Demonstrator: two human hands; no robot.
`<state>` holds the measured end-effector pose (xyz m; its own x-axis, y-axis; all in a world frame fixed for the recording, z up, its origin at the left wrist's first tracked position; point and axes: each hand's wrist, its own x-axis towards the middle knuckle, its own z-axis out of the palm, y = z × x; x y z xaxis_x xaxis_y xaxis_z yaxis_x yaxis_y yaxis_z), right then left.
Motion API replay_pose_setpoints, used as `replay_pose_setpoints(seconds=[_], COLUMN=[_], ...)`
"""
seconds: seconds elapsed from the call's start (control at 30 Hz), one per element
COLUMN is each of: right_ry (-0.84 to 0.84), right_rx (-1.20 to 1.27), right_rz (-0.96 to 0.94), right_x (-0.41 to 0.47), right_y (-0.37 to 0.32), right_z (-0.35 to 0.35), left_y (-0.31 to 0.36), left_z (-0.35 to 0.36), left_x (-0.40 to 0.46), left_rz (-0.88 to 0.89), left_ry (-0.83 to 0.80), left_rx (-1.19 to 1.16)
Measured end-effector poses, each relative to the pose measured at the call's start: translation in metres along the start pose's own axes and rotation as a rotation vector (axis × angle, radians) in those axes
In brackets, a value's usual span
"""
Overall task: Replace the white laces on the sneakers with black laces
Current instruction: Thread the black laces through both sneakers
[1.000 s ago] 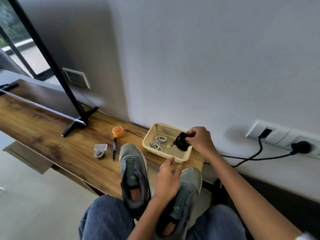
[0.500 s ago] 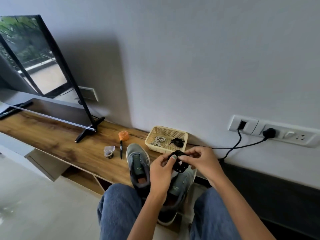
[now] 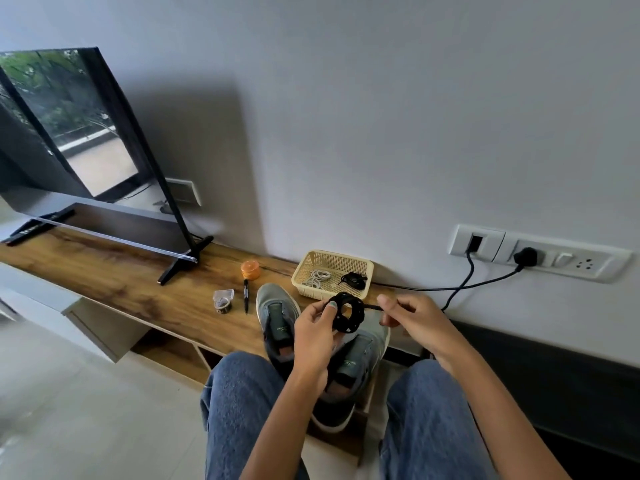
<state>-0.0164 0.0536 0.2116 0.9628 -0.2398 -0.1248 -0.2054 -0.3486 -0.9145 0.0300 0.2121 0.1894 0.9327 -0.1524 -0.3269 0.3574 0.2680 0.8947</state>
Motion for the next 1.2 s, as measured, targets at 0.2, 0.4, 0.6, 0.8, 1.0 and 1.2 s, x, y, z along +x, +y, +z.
replay_pose_setpoints(seconds=[0.2, 0.4, 0.6, 0.8, 1.0, 1.2], right_ry=[-0.274, -0.014, 0.127, 0.249, 0.256, 0.150], right_rx=[-0.276, -0.045, 0.035, 0.053, 0.339, 0.611], right_rz=[-0.005, -0.029, -0.014, 0.007, 0.139, 0.296], right_x=[-0.001, 0.018, 0.028, 0.034, 0.037, 0.038], right_y=[-0.001, 0.005, 0.011, 0.015, 0.022, 0.025], right_z=[-0.005, 0.010, 0.031, 0.031, 0.028, 0.024], left_y=[-0.002, -0.004, -0.007, -0.011, -0.018, -0.019], left_z=[0.002, 0.002, 0.003, 0.001, 0.003, -0.001], left_x=[0.003, 0.010, 0.018, 0.027, 0.035, 0.043], left_rz=[-0.046, -0.051, -0.073, -0.136, -0.299, -0.381], left_ry=[-0.036, -0.097, -0.163, -0.106, -0.036, 0.022], left_rx=[-0.020, 0.014, 0.057, 0.093, -0.192, -0.503])
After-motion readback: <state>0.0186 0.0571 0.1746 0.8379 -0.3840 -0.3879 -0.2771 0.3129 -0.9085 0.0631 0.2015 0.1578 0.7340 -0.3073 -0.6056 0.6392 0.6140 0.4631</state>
